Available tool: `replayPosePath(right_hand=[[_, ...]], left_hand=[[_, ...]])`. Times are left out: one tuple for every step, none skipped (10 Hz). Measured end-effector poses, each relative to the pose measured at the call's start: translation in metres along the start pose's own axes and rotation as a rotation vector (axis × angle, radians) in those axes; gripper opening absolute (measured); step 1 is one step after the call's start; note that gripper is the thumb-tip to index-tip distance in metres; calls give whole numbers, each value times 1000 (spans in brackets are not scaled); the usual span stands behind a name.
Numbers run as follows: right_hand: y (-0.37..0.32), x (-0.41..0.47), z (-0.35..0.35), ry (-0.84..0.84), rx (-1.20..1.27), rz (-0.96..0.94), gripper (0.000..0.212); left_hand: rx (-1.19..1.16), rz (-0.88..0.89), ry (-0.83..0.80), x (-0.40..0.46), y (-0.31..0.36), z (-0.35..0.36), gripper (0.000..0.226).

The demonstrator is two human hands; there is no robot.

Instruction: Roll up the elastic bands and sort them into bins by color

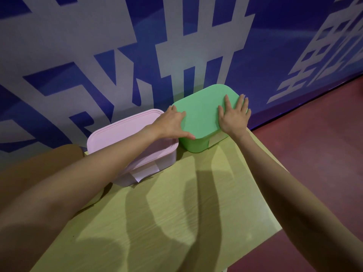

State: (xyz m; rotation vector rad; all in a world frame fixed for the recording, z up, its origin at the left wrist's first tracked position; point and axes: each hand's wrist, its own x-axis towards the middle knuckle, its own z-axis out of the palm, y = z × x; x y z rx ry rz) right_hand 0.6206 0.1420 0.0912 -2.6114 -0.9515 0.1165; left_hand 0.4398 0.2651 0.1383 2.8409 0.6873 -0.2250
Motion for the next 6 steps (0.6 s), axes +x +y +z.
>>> replayPosePath(right_hand=[[-2, -1, 1, 1, -2, 18, 55], [-6, -1, 0, -4, -3, 42, 55], [-8, -1, 2, 5, 0, 62, 55], [-13, -2, 0, -12, -5, 83, 55], [-14, -4, -4, -33, 5, 82, 56], [-17, -6, -12, -70, -18, 95, 57]], left_hand=[[1, 22, -5, 1, -3, 1, 78], [2, 30, -19, 3, -6, -3, 77], [-3, 28, -36, 6, -8, -7, 74], [-4, 28, -43, 6, -9, -13, 73], [-17, 22, -56, 5, -9, -12, 75], [-27, 8, -40, -4, -2, -18, 71]])
